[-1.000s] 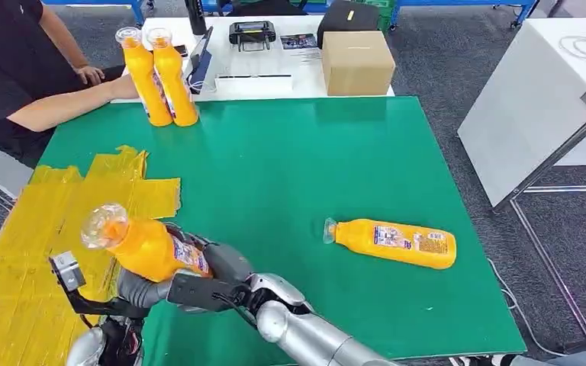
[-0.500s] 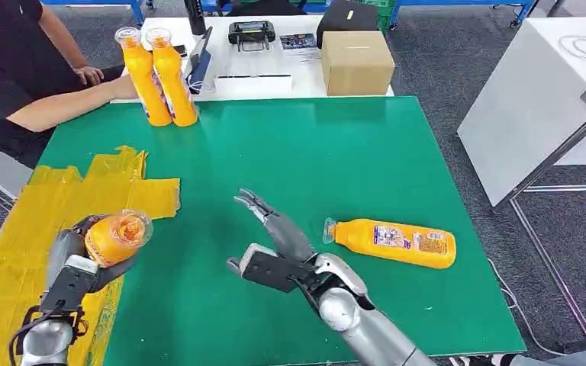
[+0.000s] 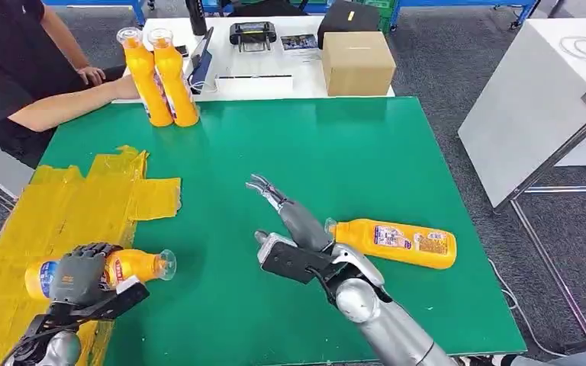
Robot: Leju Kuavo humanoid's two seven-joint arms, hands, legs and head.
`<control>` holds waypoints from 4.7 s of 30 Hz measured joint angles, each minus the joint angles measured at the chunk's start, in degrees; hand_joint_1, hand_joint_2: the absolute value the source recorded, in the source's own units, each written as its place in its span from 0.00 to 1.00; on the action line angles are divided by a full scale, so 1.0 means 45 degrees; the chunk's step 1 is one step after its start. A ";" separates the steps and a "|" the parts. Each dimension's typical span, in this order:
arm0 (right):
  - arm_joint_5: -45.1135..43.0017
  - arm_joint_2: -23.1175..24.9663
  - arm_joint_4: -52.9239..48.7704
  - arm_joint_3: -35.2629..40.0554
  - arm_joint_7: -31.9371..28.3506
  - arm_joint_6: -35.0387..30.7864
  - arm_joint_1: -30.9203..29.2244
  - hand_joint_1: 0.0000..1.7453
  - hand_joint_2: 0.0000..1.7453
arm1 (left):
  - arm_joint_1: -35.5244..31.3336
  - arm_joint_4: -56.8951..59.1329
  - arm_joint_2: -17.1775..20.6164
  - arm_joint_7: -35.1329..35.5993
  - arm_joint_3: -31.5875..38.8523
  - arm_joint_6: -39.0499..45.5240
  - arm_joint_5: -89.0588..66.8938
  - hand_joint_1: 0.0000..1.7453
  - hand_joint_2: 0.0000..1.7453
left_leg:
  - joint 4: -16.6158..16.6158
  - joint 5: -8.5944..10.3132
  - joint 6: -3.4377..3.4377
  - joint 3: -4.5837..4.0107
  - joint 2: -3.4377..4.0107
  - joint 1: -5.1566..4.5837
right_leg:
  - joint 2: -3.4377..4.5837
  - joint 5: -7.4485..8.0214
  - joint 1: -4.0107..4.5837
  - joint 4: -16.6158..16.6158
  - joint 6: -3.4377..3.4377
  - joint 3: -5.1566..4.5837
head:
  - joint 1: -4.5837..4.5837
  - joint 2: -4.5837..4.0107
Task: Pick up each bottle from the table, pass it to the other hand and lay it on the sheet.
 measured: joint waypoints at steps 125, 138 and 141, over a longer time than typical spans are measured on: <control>0.5056 -0.5605 0.0510 -0.5595 0.2482 0.1593 0.2451 0.00 1.00 | 0.0995 -0.4950 -0.2651 -0.1948 0.2292 -0.9986 1.4401 0.00 0.00 | 0.0005 0.0106 0.0022 -0.0134 -0.0123 -0.0133 | -0.0099 0.0020 -0.0130 0.0112 0.0027 -0.0168 | -0.0010 0.0000; 0.5386 -0.5678 0.2935 -0.4249 0.2628 0.3353 0.0744 1.00 1.00 | 0.0416 -0.4415 -0.2627 -0.1758 0.2243 -1.0112 1.4581 0.00 0.00 | 0.0008 0.0114 0.0030 -0.0130 -0.0121 -0.0133 | -0.0097 0.0022 -0.0131 0.0113 0.0028 -0.0173 | -0.0010 0.0000; 0.4506 -0.6296 0.3435 -0.3408 0.2346 0.4538 0.0010 1.00 1.00 | 0.0069 -0.4017 -0.2544 -0.1758 0.2141 -1.0117 1.4639 0.00 0.00 | 0.0011 0.0114 0.0031 -0.0121 -0.0123 -0.0130 | -0.0104 0.0022 -0.0131 0.0112 0.0028 -0.0165 | 0.0005 0.0000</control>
